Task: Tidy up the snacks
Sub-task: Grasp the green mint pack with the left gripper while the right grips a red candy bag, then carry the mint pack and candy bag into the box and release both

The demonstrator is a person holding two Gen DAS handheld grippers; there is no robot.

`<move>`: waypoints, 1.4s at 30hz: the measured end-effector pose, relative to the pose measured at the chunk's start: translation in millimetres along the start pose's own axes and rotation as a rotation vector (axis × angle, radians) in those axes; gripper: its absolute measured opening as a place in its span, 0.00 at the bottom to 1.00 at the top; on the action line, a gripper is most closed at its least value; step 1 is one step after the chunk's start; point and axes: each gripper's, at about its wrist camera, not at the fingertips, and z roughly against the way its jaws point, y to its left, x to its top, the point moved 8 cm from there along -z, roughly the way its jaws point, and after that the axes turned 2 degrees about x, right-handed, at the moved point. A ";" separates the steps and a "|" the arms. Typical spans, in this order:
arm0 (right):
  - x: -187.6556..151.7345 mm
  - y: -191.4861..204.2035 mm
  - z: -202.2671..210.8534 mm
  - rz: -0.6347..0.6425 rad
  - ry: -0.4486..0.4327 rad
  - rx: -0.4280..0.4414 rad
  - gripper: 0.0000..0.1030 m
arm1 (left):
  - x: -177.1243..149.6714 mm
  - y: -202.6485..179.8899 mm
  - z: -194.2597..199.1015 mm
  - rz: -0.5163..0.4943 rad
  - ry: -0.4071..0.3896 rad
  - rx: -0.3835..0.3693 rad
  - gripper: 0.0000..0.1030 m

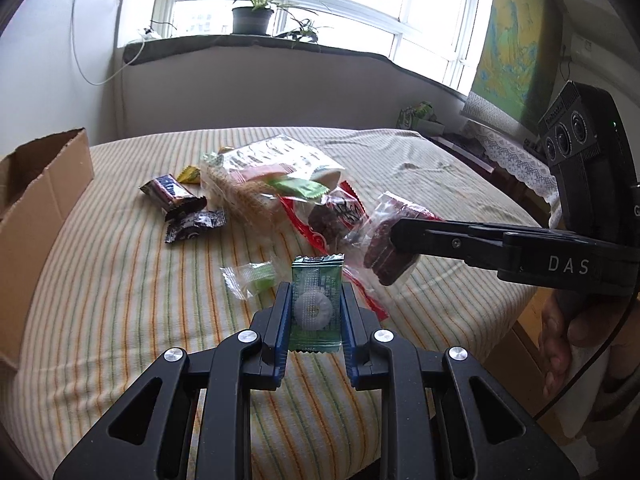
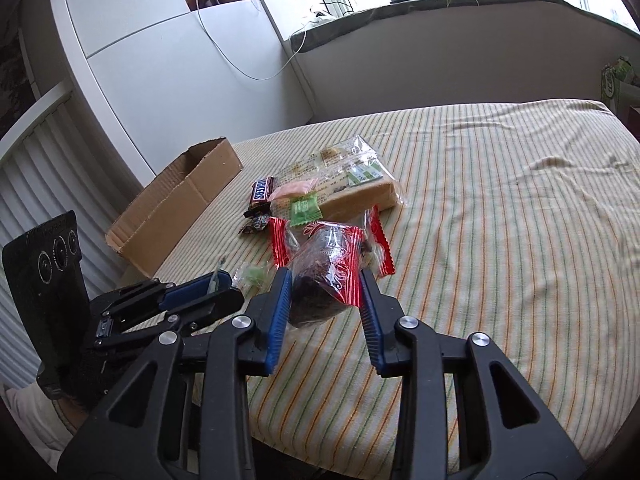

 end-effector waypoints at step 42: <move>91.7 180.2 -22.6 0.321 -0.063 0.090 0.33 | 62.5 134.9 148.5 0.162 -0.304 0.232 0.20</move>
